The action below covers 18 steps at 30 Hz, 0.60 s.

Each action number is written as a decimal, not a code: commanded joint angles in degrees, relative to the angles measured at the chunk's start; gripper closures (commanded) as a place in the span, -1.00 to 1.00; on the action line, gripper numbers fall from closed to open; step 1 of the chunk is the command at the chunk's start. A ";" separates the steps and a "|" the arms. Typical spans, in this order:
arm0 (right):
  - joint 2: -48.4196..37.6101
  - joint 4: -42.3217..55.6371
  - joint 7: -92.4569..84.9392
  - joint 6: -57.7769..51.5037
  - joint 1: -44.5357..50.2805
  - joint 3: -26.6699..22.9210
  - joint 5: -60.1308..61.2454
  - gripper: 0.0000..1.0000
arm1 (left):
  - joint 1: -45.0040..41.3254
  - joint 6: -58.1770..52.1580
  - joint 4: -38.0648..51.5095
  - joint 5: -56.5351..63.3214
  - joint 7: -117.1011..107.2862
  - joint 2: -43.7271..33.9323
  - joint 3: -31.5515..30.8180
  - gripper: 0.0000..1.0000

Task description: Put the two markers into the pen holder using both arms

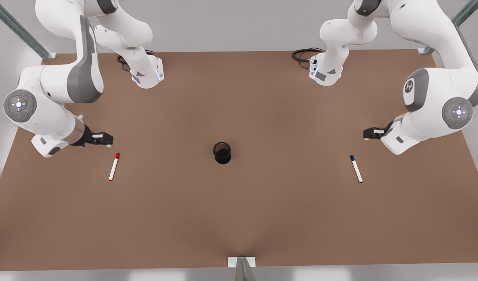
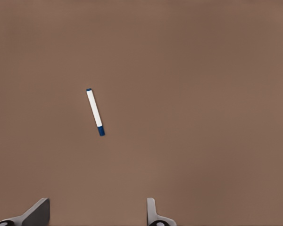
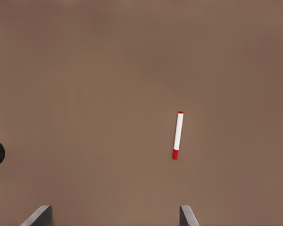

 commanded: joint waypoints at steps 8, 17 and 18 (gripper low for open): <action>1.22 0.11 4.24 10.97 -0.87 -0.26 0.36 -1.00 | 7.67 45.55 -16.63 -4.67 -11.20 15.52 2.70 -0.99; 15.46 -0.95 4.32 23.10 -1.67 0.00 0.45 -1.00 | 8.29 65.52 -28.68 1.04 -7.86 21.06 2.70 -1.00; 15.20 -4.45 4.24 25.37 -2.19 0.00 0.45 -1.00 | 8.20 65.61 -28.59 1.04 -7.86 21.32 2.70 -1.00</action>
